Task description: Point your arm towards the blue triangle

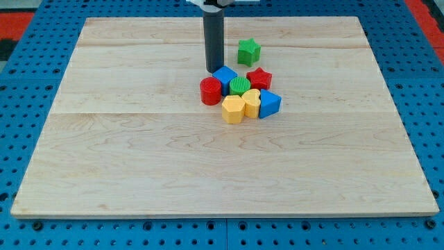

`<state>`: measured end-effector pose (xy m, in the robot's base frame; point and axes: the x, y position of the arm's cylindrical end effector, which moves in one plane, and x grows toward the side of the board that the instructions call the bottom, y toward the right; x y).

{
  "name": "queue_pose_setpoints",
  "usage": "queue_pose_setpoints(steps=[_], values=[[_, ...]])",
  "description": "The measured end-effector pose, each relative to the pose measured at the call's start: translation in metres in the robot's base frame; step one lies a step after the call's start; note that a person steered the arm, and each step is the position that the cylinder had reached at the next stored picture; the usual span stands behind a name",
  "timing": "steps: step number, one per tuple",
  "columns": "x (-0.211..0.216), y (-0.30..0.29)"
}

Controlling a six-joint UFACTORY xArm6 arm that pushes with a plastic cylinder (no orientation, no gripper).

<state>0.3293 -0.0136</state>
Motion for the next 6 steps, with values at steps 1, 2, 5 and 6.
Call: queue_pose_setpoints(steps=[1,2,5,6], values=[[-0.029,0.039],[-0.027,0.115],[0.086,0.155],[0.107,0.142]])
